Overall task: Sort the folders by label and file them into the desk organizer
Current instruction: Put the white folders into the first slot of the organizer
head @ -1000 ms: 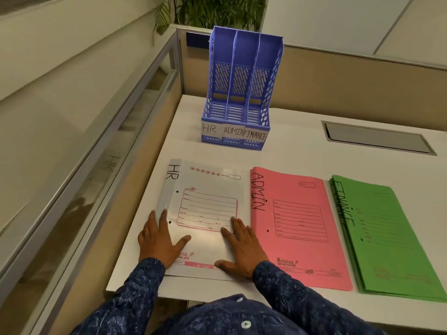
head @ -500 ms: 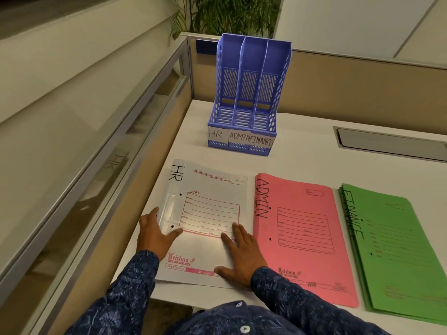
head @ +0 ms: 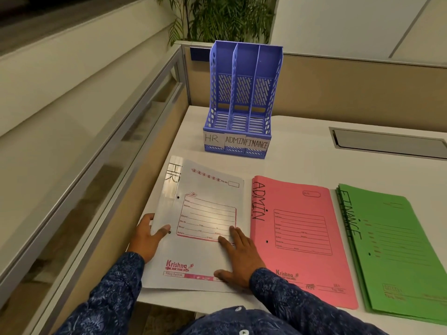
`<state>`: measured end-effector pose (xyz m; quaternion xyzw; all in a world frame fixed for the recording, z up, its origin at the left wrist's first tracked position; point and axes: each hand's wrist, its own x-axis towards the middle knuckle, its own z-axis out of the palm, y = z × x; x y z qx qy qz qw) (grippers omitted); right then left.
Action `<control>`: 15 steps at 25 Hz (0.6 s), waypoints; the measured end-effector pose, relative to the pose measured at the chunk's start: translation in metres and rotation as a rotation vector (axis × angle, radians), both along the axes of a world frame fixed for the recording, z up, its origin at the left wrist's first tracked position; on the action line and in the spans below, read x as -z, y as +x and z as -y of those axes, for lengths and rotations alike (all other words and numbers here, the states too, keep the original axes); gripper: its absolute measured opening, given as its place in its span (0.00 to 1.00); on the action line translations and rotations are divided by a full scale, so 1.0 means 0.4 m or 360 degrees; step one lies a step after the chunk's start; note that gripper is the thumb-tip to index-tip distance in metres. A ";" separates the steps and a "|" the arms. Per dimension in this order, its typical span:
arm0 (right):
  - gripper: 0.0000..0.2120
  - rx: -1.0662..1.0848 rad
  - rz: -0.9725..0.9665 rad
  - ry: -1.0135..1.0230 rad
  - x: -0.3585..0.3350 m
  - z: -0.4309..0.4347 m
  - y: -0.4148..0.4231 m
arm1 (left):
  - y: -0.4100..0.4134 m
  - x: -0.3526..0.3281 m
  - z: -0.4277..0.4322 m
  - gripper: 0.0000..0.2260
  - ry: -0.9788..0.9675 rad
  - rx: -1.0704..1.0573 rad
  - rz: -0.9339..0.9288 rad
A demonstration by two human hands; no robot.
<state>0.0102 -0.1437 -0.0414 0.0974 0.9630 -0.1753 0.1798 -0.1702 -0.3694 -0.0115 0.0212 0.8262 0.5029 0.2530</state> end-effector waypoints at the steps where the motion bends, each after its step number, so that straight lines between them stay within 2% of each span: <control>1: 0.46 0.0014 -0.0006 -0.0018 0.000 -0.001 0.000 | 0.005 -0.007 0.001 0.15 0.0065 -0.0011 0.0010; 6: 0.43 0.0137 -0.0109 -0.0153 -0.018 -0.004 -0.003 | 0.026 -0.044 -0.002 0.10 0.0326 -0.0038 0.0008; 12: 0.46 0.0638 -0.0618 -0.0499 -0.076 -0.030 -0.014 | 0.027 -0.101 0.006 0.11 0.0577 -0.0106 -0.0070; 13: 0.47 0.0777 -0.0671 -0.0611 -0.090 -0.042 -0.020 | 0.023 -0.111 0.006 0.10 0.0609 -0.0122 -0.0081; 15: 0.45 0.1055 -0.0690 -0.1061 -0.124 -0.071 -0.038 | 0.013 -0.136 0.001 0.08 0.0680 -0.0176 -0.0113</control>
